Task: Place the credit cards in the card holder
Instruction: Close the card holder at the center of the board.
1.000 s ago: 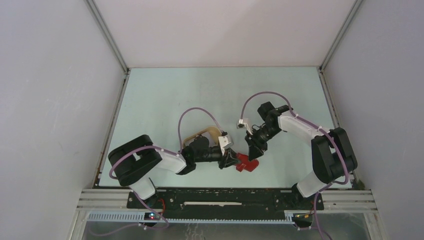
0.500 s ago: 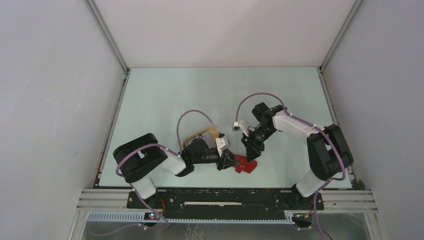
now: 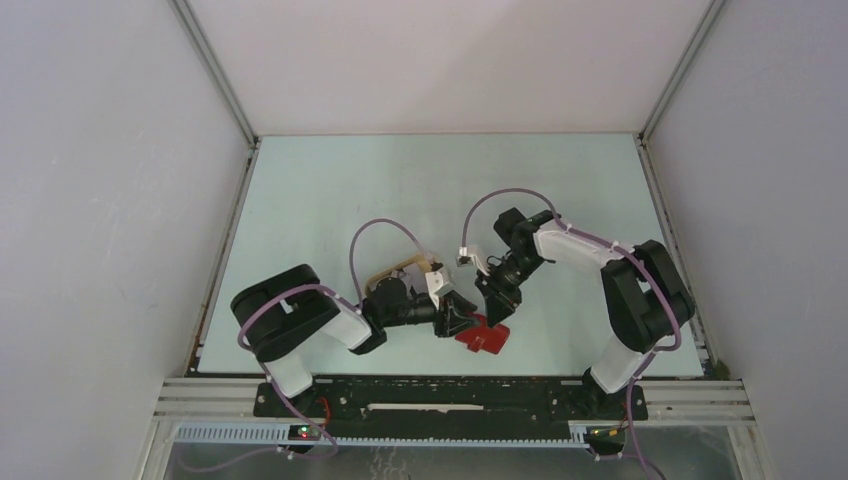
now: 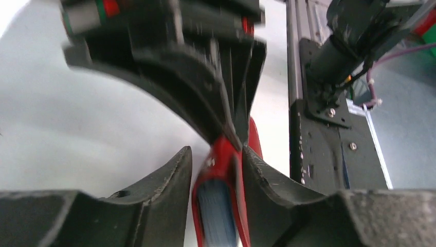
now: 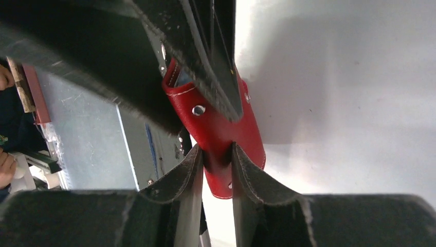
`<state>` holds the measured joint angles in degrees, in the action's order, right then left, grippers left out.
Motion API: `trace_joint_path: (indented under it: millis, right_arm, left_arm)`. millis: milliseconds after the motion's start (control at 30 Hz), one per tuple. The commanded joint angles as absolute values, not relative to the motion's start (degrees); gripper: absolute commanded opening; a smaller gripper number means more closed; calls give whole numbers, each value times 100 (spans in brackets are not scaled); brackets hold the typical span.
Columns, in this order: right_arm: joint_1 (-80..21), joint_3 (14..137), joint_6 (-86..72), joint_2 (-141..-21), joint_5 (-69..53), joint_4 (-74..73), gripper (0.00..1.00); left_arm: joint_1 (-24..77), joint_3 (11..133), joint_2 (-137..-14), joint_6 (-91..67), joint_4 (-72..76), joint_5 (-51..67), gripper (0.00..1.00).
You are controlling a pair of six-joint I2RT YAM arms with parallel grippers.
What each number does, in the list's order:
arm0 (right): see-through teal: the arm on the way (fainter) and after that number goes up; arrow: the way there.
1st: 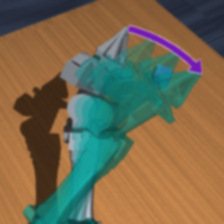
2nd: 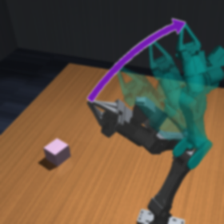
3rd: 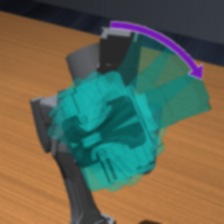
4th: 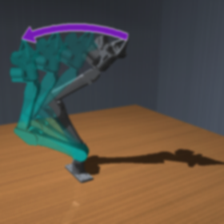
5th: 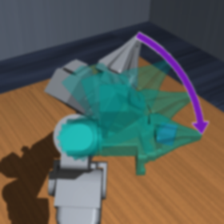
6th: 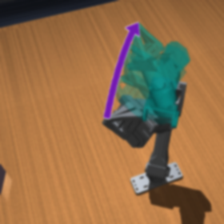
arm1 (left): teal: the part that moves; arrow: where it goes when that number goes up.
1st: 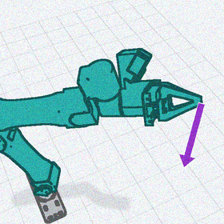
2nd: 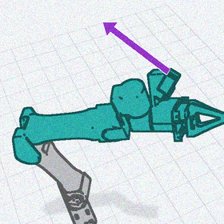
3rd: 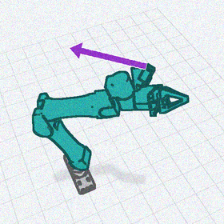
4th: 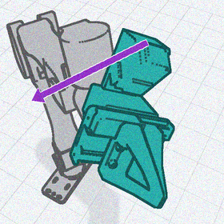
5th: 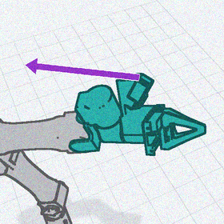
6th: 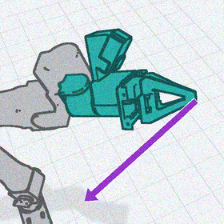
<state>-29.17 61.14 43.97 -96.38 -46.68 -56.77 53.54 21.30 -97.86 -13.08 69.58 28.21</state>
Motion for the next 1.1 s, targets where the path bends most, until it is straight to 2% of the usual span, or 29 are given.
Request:
trace_joint_path:
  millis: [0,133,267,400,533,700,800,933,1067]
  right_arm:
    - [-3130,6180,4260,-9638,-4862,-5557,3]
    - [-3068,6170,4079,-9324,-4577,-5366,0]
    - [-2845,6172,3973,-8885,-4291,-5255,0]
    - [-2407,6186,3964,-8245,-3832,-5202,0]
    - [-2098,6182,4007,-7581,-2773,-5066,0]
    - [-2047,6245,4056,-7146,-721,-4705,0]
    - [-2218,6134,3892,-7255,419,-4311,0]
    - [-2948,5284,3586,-7684,1764,-3262,0]
    - [-3664,4907,3137,-8227,2077,-2851,0]
  left_arm:
    - [5277,2077,-9606,-1350,8015,2535,49]
    - [5169,1867,-9317,-1456,8014,2172,63]
    - [5031,1597,-8772,-1581,7891,1941,65]
    - [5021,1432,-7971,-1504,7008,1686,65]
    - [5019,1463,-7114,-1262,5650,1438,66]
    - [5019,1572,-6430,-1067,4568,1259,66]
    - [5019,1580,-6248,-1076,4391,1197,66]
    - [5023,1594,-6212,-1169,4315,1120,66]
    - [5029,1564,-6149,-1230,4257,1100,66]
